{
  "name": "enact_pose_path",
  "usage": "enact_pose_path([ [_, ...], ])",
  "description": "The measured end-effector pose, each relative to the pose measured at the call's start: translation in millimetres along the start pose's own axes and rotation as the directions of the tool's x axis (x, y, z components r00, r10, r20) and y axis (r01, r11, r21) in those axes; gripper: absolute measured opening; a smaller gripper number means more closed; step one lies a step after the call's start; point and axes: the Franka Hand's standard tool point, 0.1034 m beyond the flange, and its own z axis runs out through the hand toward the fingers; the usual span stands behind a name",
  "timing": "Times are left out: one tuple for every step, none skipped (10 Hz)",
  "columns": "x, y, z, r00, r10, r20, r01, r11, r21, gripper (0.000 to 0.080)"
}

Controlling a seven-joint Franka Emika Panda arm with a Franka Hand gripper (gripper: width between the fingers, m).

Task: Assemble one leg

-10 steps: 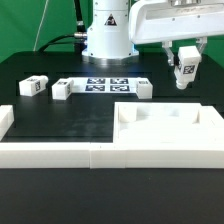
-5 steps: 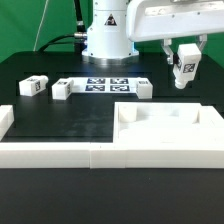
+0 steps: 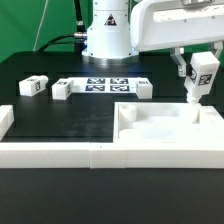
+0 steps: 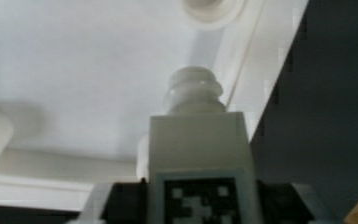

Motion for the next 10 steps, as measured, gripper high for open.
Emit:
enact_pose_path([
  [2.2,-0.5,-1.9,1.000,-0.001,-0.004,0.001,1.000,0.000,0.0288],
  [2.9,-0.2,-1.4,1.000,-0.002,-0.020,0.002,1.000,-0.002,0.0288],
  [3.4,0.8,-0.8,0.999,-0.002,-0.051,0.002,1.000,-0.007,0.0288],
  [2.2,0.6,-0.3,0.999,-0.002,-0.045,0.002,1.000,-0.007,0.0288],
  [2.5,0.7,-0.4,0.999,-0.002,-0.047,0.002,1.000,-0.007,0.0288],
  [8.9,4.6,-2.6,0.990,-0.011,-0.140,0.008,1.000,-0.023,0.0288],
  [3.7,9.4,2.1,0.982,-0.014,-0.190,0.007,0.999,-0.035,0.0288],
  [7.3,8.5,5.0,0.989,-0.012,-0.149,0.008,1.000,-0.026,0.0288],
  [19.7,9.7,4.6,0.987,-0.014,-0.161,0.010,1.000,-0.026,0.0288],
  [27.1,10.8,9.1,0.986,-0.012,-0.168,0.008,1.000,-0.024,0.0288],
])
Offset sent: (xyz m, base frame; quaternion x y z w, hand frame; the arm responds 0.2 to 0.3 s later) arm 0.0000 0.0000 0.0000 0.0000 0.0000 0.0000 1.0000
